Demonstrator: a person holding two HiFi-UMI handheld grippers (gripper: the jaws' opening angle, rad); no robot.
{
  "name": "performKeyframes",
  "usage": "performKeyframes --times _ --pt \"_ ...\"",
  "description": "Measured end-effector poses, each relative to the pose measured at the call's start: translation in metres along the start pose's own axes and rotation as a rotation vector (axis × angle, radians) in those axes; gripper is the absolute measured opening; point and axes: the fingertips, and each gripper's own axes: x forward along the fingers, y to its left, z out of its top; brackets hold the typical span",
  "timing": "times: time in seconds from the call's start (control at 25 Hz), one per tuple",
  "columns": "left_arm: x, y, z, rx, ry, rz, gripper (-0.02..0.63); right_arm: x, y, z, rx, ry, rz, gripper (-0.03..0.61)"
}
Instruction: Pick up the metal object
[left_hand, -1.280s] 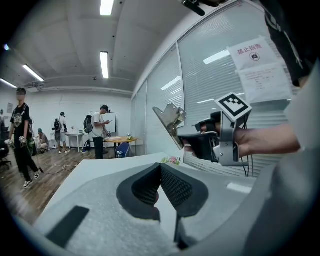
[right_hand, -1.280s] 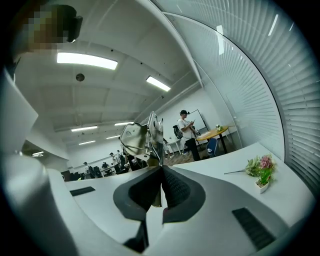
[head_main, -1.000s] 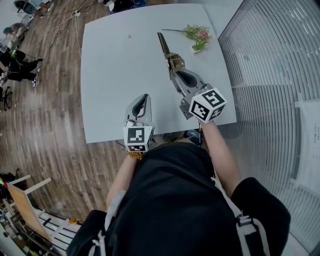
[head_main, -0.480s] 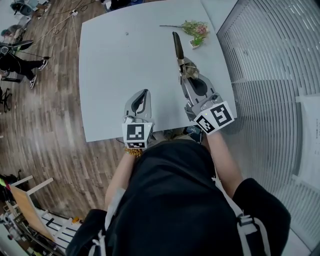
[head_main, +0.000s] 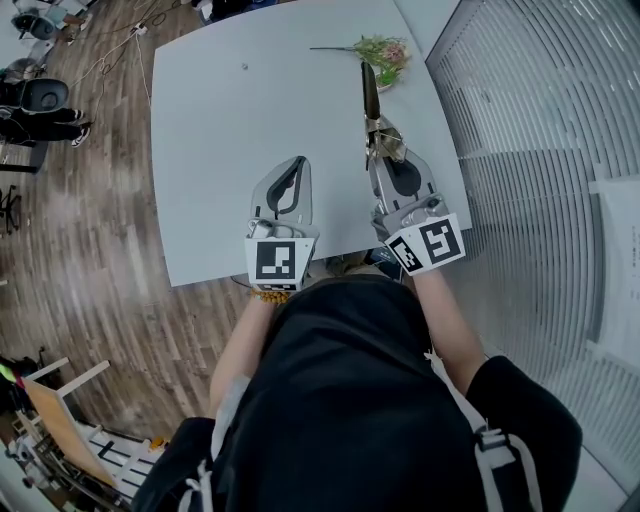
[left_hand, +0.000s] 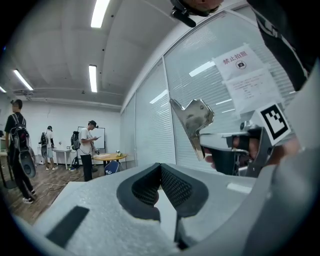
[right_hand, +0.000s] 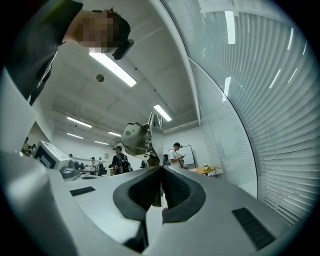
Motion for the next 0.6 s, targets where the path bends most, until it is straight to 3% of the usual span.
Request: performKeyframes --times 0.24,0.6 --pt "0.006 -0.003 0.005 -0.007 -0.015 -0.013 0.006 -0.007 -0.003 -0.002 -0.073 0.011 -0.055 0.005" --pt "0.01 -0.014 -0.003 -0.027 0.005 -0.039 0.006 -0.026 -0.01 -0.027 -0.063 0.076 -0.103 0.005"
